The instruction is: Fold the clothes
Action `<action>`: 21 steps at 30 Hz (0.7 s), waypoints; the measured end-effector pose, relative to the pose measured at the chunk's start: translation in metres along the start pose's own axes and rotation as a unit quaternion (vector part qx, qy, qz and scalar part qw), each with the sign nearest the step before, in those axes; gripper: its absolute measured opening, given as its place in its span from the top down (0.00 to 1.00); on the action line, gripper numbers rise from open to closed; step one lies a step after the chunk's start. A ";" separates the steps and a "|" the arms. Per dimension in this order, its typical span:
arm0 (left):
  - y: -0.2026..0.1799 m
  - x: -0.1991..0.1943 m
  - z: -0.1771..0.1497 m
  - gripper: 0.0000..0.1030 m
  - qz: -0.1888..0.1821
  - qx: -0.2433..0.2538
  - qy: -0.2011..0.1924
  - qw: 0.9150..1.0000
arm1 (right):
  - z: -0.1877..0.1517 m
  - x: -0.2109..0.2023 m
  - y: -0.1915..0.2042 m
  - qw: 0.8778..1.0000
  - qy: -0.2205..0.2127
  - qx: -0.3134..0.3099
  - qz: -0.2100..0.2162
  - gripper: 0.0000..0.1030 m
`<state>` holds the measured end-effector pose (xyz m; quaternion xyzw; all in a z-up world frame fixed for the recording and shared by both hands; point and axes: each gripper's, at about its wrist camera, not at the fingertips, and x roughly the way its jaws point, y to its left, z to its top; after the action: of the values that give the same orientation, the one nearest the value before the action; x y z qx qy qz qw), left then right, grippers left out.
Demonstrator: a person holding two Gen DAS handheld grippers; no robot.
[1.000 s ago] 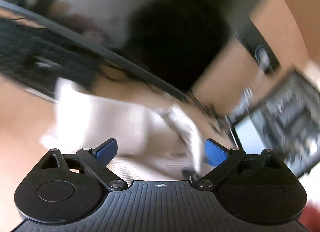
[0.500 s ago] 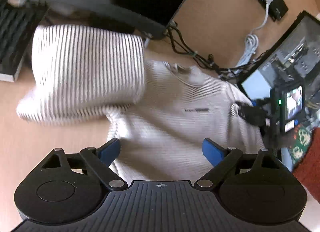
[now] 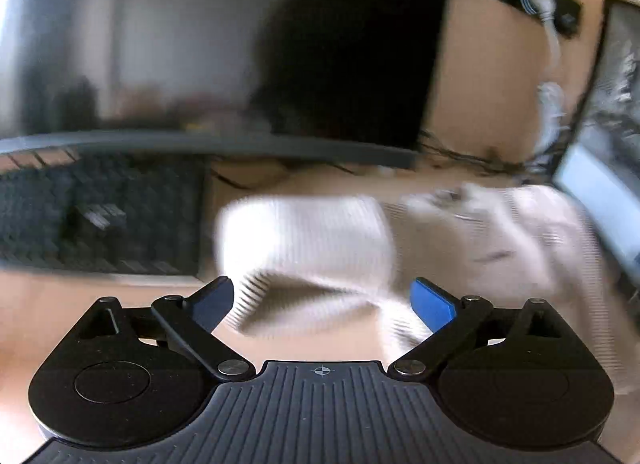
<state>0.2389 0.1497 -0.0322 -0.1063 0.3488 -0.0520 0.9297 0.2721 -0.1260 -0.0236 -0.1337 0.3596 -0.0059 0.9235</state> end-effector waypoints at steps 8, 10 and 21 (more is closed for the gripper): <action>-0.084 0.040 -0.047 0.01 -0.179 0.042 0.081 0.980 | -0.059 -0.052 0.019 0.998 0.039 -0.021 0.049 0.36; -0.093 0.057 -0.057 0.01 -0.182 0.050 0.111 0.976 | -0.066 -0.053 0.039 0.995 0.030 -0.080 0.041 0.34; -0.066 0.039 -0.070 0.00 -0.185 0.103 0.134 0.968 | -0.027 -0.036 0.054 0.997 -0.023 -0.067 -0.027 0.96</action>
<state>0.2202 0.0679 -0.0928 -0.0644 0.4372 -0.2724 0.8547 0.2224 -0.0770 -0.0321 -0.2051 0.3343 -0.0038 0.9199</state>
